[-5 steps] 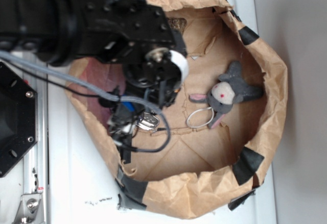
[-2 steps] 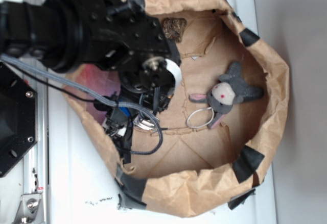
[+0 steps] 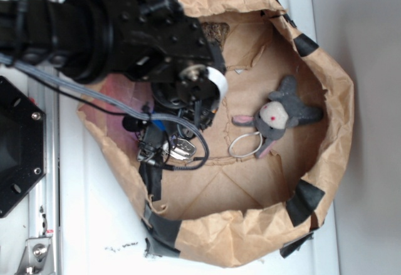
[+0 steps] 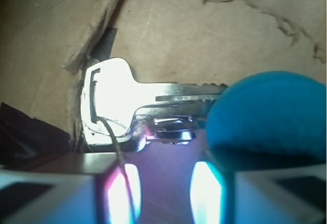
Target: Grab the silver keys.
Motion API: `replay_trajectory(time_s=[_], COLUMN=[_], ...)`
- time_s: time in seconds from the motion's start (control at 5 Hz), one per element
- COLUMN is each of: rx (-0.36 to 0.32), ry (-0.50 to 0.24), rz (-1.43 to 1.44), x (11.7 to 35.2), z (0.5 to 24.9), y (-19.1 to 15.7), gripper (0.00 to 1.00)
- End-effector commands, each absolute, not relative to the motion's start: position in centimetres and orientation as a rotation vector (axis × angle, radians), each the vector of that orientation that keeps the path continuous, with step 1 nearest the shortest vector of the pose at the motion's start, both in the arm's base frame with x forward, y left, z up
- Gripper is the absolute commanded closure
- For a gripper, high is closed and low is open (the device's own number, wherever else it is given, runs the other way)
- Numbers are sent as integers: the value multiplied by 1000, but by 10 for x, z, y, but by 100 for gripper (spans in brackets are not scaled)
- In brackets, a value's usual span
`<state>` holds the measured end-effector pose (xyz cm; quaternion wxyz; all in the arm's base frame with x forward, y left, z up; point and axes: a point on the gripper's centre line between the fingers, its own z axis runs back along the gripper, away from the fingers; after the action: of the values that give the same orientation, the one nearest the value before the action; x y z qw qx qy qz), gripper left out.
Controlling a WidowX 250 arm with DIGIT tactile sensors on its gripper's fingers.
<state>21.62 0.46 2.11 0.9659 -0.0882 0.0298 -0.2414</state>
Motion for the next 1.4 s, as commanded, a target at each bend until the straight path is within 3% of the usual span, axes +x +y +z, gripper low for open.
replay_trajectory(time_s=[0.0,0.8,1.0,1.2], rx=[-188,-179,-103,-139], ry=[45,57,-73,-203], rz=[-531,-500,-336,-142], x=[217,222,237,233], z=[25,36,60,112], y=[-1,4,2,6], gripper=[100,100,100,100])
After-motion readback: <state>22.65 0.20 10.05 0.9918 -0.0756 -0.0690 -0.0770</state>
